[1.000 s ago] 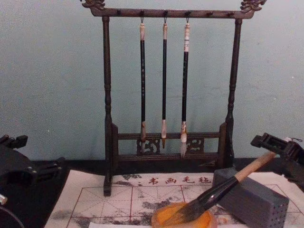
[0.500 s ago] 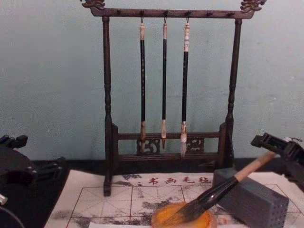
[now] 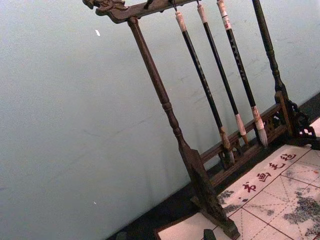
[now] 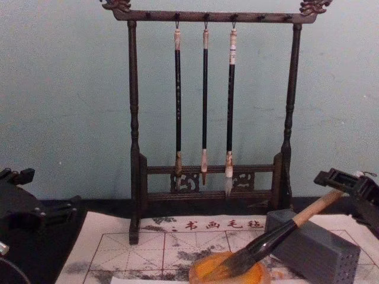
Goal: Pick up the brush from the inkstone, write on the paper, then place the brush back to its original position.
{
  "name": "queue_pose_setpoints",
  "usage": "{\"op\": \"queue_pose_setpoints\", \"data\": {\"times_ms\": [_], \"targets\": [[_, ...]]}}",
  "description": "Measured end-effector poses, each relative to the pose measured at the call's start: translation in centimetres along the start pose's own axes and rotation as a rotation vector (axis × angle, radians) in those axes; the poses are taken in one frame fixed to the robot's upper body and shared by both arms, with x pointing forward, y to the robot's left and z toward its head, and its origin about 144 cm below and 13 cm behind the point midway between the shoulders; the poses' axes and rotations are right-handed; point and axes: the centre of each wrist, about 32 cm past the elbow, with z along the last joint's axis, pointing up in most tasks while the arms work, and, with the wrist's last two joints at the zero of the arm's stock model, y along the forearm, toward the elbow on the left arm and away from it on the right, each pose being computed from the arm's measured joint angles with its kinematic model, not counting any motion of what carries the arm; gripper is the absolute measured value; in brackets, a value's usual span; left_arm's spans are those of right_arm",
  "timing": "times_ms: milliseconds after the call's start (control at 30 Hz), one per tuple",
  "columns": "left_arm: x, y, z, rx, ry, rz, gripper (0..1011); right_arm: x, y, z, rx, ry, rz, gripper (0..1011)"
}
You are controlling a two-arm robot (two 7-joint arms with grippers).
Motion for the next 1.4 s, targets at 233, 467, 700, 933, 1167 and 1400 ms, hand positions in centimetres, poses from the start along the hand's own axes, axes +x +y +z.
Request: {"op": "queue_pose_setpoints", "data": {"times_ms": [233, 467, 700, 933, 1167, 1400], "targets": [[0.00, 0.00, 0.00, 0.000, 0.000, 0.000, 1001, 0.00, 0.00, 0.00, 0.000, 0.000, 0.000, 660], [0.00, 0.00, 0.00, 0.000, 0.000, 0.000, 1001, 0.00, 0.00, 0.00, 0.000, 0.000, 0.000, 456], [0.00, 0.00, 0.00, 0.000, 0.000, 0.000, 1001, 0.00, 0.00, 0.00, 0.000, 0.000, 0.000, 212], [0.00, 0.00, 0.00, 0.000, 0.000, 0.000, 1001, 0.00, 0.00, -0.01, 0.000, 0.000, 0.001, 204], [0.00, 0.00, 0.00, 0.000, 0.000, 0.000, 1001, 0.00, 0.00, -0.01, 0.000, 0.000, 0.001, 204], [0.00, 0.00, 0.00, 0.000, 0.000, 0.000, 1001, 0.00, 0.00, -0.01, 0.000, 0.000, 0.000, 204]]}}
